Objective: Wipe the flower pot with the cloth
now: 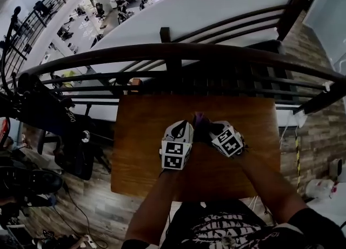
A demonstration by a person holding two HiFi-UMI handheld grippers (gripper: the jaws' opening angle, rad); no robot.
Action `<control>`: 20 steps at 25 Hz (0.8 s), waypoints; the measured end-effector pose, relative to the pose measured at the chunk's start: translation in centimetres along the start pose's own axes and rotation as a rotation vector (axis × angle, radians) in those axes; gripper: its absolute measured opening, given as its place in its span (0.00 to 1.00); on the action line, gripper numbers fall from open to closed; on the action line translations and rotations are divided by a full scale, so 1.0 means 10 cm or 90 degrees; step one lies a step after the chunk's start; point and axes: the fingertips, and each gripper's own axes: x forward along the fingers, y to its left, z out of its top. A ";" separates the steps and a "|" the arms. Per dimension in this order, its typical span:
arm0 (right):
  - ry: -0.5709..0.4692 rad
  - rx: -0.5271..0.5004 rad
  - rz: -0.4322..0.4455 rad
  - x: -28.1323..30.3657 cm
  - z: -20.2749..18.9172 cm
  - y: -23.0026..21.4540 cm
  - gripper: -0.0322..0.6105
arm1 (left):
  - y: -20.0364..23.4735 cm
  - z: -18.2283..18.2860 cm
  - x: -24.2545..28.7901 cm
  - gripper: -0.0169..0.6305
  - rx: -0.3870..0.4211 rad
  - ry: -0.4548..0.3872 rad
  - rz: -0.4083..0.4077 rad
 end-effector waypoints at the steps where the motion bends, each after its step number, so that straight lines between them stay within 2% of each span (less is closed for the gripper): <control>1: 0.003 -0.010 0.006 0.04 0.02 0.03 0.18 | 0.00 -0.02 0.01 0.02 0.010 0.002 0.001; 4: 0.015 -0.047 0.013 0.16 0.03 0.05 0.18 | -0.02 -0.05 0.01 0.02 0.028 0.009 0.000; 9: 0.036 -0.072 0.015 0.30 0.05 0.11 0.18 | -0.07 0.03 -0.05 0.02 0.010 -0.008 -0.011; 13: 0.041 -0.111 0.023 0.40 0.12 0.18 0.18 | -0.06 -0.02 -0.04 0.02 0.040 -0.006 -0.013; 20: 0.033 -0.124 0.055 0.24 -0.02 0.53 0.18 | -0.06 -0.03 -0.03 0.02 0.015 -0.019 -0.018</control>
